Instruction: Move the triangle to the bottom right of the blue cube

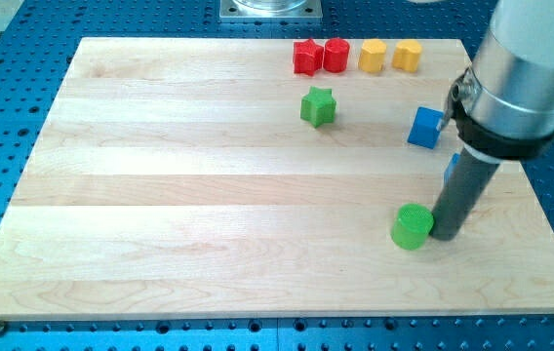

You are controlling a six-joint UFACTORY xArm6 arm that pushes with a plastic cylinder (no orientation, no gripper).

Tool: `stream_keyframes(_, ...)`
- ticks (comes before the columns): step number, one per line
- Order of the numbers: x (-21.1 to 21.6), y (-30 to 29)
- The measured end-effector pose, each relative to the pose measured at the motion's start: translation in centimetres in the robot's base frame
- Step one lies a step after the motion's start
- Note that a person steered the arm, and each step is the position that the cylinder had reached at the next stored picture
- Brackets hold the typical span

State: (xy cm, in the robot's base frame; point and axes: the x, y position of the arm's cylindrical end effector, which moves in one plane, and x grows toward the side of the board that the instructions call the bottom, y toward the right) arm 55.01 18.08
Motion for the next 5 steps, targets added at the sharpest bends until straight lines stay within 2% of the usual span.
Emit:
stream_keyframes(1,1.7,2.8)
stream_keyframes(2,0.0,3.8)
stream_keyframes(3,-5.1,2.0)
stream_keyframes(4,-7.2,1.6)
stream_keyframes(5,-3.7,4.2)
